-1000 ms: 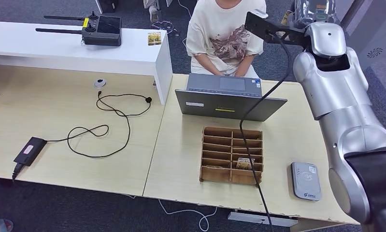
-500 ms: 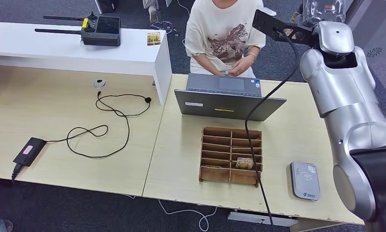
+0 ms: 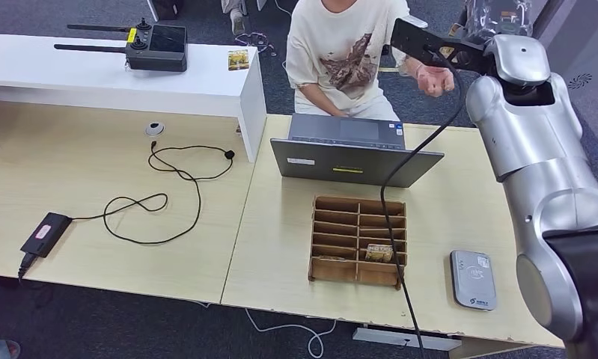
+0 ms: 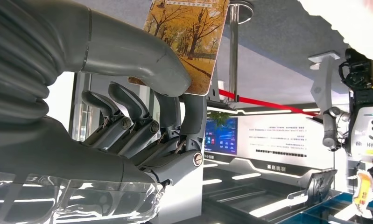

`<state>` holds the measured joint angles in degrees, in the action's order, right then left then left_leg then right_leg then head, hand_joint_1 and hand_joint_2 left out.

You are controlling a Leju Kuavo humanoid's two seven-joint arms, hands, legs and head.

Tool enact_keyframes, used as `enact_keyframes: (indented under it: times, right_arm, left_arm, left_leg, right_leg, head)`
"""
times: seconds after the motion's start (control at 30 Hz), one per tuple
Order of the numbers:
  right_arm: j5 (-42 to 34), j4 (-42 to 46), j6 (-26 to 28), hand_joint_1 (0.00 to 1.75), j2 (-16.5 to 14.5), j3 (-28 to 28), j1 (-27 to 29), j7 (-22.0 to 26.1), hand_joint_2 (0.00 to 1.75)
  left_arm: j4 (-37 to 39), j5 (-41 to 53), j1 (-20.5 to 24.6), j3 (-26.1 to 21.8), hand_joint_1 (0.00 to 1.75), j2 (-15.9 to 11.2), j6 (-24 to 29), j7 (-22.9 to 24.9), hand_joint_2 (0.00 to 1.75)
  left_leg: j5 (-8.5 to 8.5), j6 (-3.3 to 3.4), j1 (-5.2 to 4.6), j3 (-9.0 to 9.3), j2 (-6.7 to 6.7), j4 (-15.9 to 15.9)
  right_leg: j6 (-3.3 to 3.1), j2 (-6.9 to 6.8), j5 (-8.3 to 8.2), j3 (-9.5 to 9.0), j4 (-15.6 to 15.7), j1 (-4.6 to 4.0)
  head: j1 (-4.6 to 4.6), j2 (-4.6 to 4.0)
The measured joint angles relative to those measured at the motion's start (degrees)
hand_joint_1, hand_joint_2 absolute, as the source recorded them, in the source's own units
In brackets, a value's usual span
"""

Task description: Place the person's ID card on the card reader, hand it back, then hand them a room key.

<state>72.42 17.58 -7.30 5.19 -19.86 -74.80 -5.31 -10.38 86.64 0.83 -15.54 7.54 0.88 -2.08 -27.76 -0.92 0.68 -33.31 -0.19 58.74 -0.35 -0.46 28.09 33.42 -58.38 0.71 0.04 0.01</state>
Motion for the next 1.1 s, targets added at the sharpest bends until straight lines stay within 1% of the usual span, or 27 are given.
enact_keyframes:
  times: [0.27, 0.43, 0.57, 0.77, 0.97, 1.1]
  right_arm:
    - [0.0, -0.3, 0.0, 1.75, 0.2, 0.3, 0.1, 0.3, 1.75]
    - [-0.8, -0.4, -1.2, 1.74, 0.2, 0.8, 0.2, 0.4, 1.75]
    - [-1.3, -0.4, -1.8, 0.00, 0.2, 1.4, 0.2, 0.3, 1.75]
    - [-3.1, -0.4, -0.9, 0.00, 0.2, 2.8, 0.3, 0.9, 1.75]
    - [-5.2, -0.3, 2.4, 0.00, 0.5, 4.9, 0.6, 3.3, 1.75]
    - [-6.2, -0.1, 4.0, 0.00, 1.4, 5.8, 0.8, 5.9, 1.75]
  left_arm:
    - [0.0, 0.0, 0.0, 0.0, 0.00, 0.0, -0.1, 0.0, 1.75]
    - [0.0, -0.1, 0.0, 0.0, 0.00, -0.1, -0.5, 0.0, 1.75]
    - [0.0, -0.1, -0.1, 0.0, 0.00, -0.1, -0.6, 0.1, 1.75]
    - [0.0, -0.1, -0.2, 0.0, 0.00, -0.2, -0.6, 0.1, 1.75]
    - [0.0, -0.1, -0.5, 0.0, 0.00, -0.3, -0.5, 0.1, 1.75]
    - [0.0, -0.2, -0.6, 0.0, 0.00, -0.3, -0.5, 0.1, 1.75]
  left_leg:
    - [0.00, 0.00, 0.00, 0.00, 0.00, 0.0]
    - [0.00, 0.00, 0.00, 0.00, 0.00, 0.0]
    - [0.00, 0.00, 0.00, 0.00, 0.00, 0.0]
    - [0.00, 0.00, 0.00, 0.00, 0.00, 0.0]
    - [0.00, 0.00, 0.00, 0.01, 0.00, 0.0]
    - [0.00, 0.00, 0.00, 0.01, 0.00, 0.0]
  right_leg:
    - [0.00, 0.01, 0.00, 0.00, 0.0, 0.00]
    - [0.00, 0.00, 0.00, 0.00, 0.0, 0.00]
    - [0.00, 0.00, 0.00, 0.00, 0.0, 0.00]
    - [0.00, 0.00, 0.00, 0.00, 0.0, 0.00]
    - [0.00, 0.00, 0.00, 0.00, 0.0, 0.00]
    - [0.00, 0.00, 0.00, 0.00, 0.0, 0.00]
  head:
    - [0.00, 0.00]
    - [0.00, 0.00]
    - [0.00, 0.00]
    - [0.00, 0.00]
    - [0.00, -0.01]
    - [0.01, -0.01]
